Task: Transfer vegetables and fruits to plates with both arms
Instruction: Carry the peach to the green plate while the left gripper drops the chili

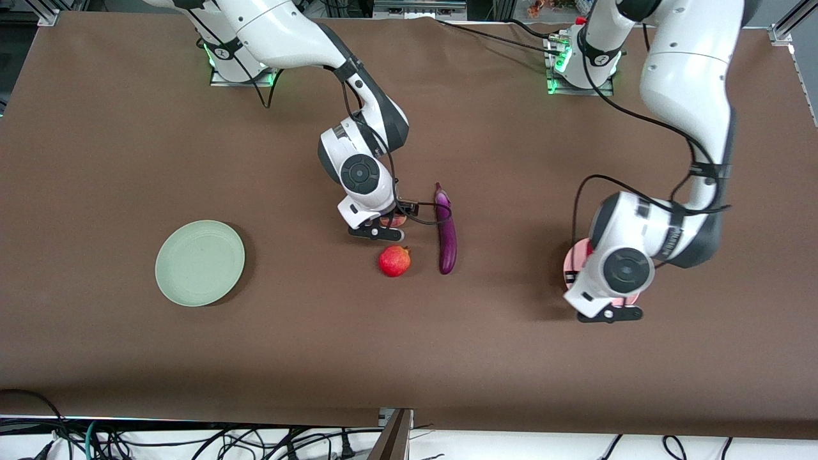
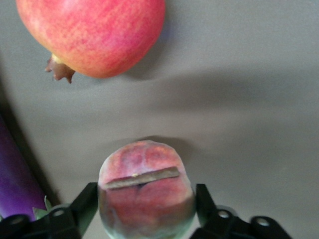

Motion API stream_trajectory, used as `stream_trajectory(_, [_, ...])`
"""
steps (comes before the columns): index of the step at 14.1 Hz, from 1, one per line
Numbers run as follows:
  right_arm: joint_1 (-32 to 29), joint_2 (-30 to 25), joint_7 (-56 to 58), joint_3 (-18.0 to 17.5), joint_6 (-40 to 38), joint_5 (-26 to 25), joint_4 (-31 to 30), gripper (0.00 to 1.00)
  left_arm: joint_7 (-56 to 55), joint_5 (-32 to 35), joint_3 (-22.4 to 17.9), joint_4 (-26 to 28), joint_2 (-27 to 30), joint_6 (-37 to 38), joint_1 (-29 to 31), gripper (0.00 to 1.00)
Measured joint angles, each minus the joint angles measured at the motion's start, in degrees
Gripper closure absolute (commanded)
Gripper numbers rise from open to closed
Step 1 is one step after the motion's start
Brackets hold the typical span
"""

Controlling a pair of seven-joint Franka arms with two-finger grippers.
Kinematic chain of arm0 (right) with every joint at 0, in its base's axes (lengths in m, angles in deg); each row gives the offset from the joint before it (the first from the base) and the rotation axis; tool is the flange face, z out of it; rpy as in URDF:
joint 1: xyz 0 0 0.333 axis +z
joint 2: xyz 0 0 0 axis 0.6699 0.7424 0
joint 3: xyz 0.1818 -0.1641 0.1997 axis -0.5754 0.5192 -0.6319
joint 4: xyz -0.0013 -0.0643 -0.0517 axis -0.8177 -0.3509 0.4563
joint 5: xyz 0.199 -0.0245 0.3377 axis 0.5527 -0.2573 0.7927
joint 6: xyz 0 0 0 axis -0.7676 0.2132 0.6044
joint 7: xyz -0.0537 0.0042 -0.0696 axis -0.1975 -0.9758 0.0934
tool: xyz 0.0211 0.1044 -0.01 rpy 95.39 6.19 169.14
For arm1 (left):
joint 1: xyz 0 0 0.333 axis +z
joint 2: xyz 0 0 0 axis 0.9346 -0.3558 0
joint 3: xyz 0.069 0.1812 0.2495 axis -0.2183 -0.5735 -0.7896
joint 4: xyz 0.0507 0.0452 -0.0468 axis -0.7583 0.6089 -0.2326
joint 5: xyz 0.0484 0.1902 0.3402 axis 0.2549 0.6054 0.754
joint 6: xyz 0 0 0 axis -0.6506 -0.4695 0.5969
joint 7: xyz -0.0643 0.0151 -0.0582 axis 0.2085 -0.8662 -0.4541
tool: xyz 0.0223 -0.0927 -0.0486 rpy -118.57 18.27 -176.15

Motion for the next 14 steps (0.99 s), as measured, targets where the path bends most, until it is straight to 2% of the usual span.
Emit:
stream_trajectory(1, [-0.01,-0.10,0.59,0.03,-0.05,0.00,0.01,0.78,2.69,0.00,0.02,0.04,-0.39,-0.14,1.30,0.08])
stream_trajectory(2, [-0.01,-0.09,1.04,0.03,-0.03,0.00,0.03,0.78,3.78,-0.02,0.10,0.07,-0.89,-0.30,1.90,0.00])
stream_trajectory(4, [-0.10,-0.63,1.58,0.55,-2.27,-0.01,0.76,0.78,3.81,-0.02,0.64,0.13,-1.84,-0.34,1.66,0.00])
stream_trajectory(5, [-0.35,-1.69,2.88,1.47,-5.84,-0.01,1.42,0.78,3.79,-0.02,0.88,0.13,-1.99,-0.36,1.28,0.00])
stream_trajectory(9, [-5.17,-9.00,17.08,8.12,-22.16,-0.02,2.27,0.78,3.73,-0.90,2.58,-0.80,-1.64,-0.76,0.67,0.00])
stream_trajectory(11, [-7.54,-11.37,26.17,14.20,-27.45,-0.02,2.15,0.78,3.19,-6.11,4.97,-1.22,-0.88,-0.76,0.54,0.00])
stream_trajectory(14, [-8.93,-11.69,38.12,23.43,-28.91,0.02,1.67,0.78,-0.38,-14.72,9.58,-1.31,-0.58,-1.17,-0.42,0.00])
